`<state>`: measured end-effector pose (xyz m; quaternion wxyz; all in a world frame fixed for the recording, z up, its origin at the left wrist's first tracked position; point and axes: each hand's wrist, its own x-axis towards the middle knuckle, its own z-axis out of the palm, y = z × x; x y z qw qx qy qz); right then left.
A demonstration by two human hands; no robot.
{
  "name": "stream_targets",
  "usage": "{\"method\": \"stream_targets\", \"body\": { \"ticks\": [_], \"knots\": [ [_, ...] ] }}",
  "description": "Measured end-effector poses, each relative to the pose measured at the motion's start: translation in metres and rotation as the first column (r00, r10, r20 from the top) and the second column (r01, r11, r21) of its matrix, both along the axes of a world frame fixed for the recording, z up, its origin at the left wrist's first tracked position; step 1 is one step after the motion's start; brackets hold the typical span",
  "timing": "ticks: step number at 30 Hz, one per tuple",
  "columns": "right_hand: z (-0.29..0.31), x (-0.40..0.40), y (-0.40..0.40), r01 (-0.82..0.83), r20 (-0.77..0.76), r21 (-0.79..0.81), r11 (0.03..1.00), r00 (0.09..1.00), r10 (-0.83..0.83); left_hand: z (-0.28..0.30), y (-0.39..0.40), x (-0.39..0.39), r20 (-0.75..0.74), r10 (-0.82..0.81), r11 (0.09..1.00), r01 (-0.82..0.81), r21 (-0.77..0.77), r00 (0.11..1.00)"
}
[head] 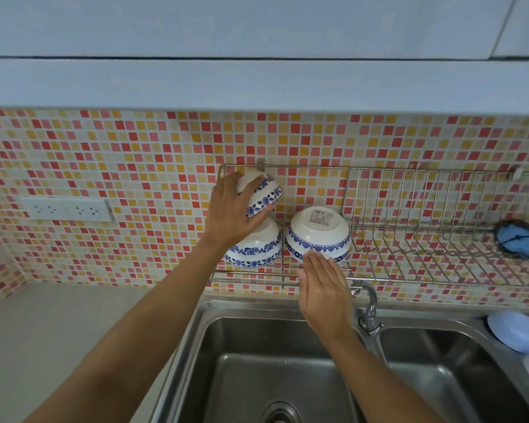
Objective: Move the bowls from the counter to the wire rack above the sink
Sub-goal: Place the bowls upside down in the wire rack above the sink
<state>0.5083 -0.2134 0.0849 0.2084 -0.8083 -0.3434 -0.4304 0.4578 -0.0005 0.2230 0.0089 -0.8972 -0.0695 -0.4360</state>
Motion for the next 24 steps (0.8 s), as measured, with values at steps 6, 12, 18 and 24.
{"method": "stream_targets", "body": {
  "ticks": [6,12,18,24],
  "knots": [
    [0.000,0.000,0.001,0.001,-0.012,0.007,1.000,1.000,-0.001,-0.019,0.002,0.001,-0.114,0.009,0.985,0.010,0.171,0.993],
    [0.001,-0.002,0.001,0.012,-0.013,0.014,1.000,1.000,-0.012,-0.035,0.001,0.004,-0.266,-0.021,0.979,0.075,0.191,0.964],
    [0.001,-0.003,0.002,0.019,-0.018,0.020,1.000,1.000,-0.019,-0.041,0.000,0.002,-0.325,-0.030,0.992,0.069,0.108,0.945],
    [0.002,-0.005,0.002,0.022,-0.039,0.019,1.000,0.999,-0.022,-0.037,-0.002,-0.004,-0.374,-0.069,0.997,0.076,0.004,0.925]
  ]
}}
